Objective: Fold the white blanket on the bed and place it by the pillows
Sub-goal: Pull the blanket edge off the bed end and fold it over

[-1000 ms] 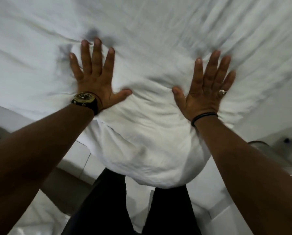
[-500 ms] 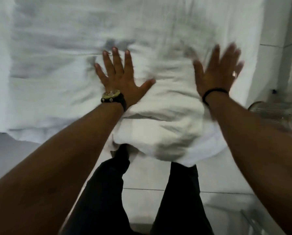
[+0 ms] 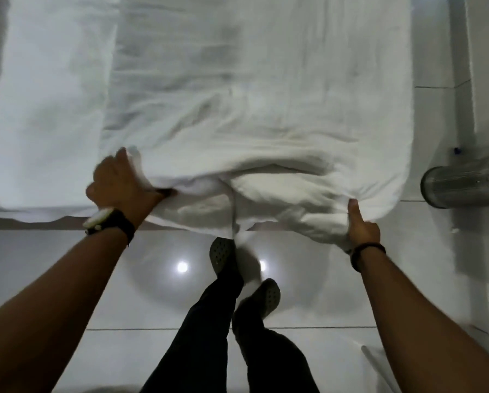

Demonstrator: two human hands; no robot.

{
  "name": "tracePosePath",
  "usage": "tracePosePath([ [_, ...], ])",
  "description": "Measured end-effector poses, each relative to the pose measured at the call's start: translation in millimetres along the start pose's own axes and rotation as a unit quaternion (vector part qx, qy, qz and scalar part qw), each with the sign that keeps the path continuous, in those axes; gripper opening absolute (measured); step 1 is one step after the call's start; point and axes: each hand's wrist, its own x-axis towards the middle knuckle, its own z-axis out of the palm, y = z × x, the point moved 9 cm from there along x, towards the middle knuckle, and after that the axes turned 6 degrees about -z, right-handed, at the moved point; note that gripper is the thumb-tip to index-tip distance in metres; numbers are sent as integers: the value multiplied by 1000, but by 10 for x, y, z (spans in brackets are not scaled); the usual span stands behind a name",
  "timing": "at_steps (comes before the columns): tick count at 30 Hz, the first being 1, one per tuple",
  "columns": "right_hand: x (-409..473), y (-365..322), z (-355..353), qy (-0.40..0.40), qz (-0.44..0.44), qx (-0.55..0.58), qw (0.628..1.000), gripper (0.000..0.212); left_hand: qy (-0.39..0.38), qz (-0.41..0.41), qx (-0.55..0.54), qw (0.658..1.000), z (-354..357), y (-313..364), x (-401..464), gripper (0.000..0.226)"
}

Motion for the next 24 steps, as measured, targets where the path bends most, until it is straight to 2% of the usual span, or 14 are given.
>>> tracePosePath([
  [1, -8, -142, -73, -1, -37, -47, 998, 75, -4, -44, -8, 999, -11, -63, 21, 121],
  [3, -20, -355, -425, 25, -97, -146, 984, 59, -31, -114, -59, 991, 1, -295, 47, 103],
  [5, -15, -532, -990, 94, -116, -181, 972, 63, -56, -140, -92, 984, -28, -518, 89, 72],
  [7, -35, -636, -1491, 162, -103, -176, 965, 79, -48, -116, -71, 990, -140, -568, 114, 44],
  [9, -75, -701, -1640, 163, -90, -135, 973, 83, -17, -98, -84, 991, -264, -500, 45, 32],
  [11, -38, -687, -1474, 97, -68, -75, 990, 86, 25, -126, -141, 982, -342, -476, -122, 33],
  [12, 31, -604, -1364, 59, -48, -20, 997, 95, 49, -148, -162, 974, -355, -475, -244, 36],
  [14, 411, -344, -1184, 15, -19, 62, 998, 106, 38, -129, -152, 979, -208, -307, -575, 40],
  [16, 489, -369, -914, -35, -21, 150, 988, 88, -65, 6, -120, 991, 200, 246, -980, 42],
  [18, 200, -648, -683, -54, -24, 176, 983, 77, -173, 151, -64, 971, 659, 846, -1408, 41],
  [19, 123, -821, -654, -59, -40, 174, 982, 76, -183, 182, -33, 966, 812, 1039, -1490, 47],
  [21, 93, -1155, -676, -73, -81, 174, 979, 83, -128, 166, 8, 978, 859, 1213, -1357, 67],
  [23, 41, -1397, -764, -76, -106, 150, 980, 98, -61, 117, 3, 991, 725, 1233, -1090, 79],
  [24, -22, -1500, -799, -78, -122, 146, 979, 98, -55, 94, -5, 994, 674, 1205, -965, 84],
])
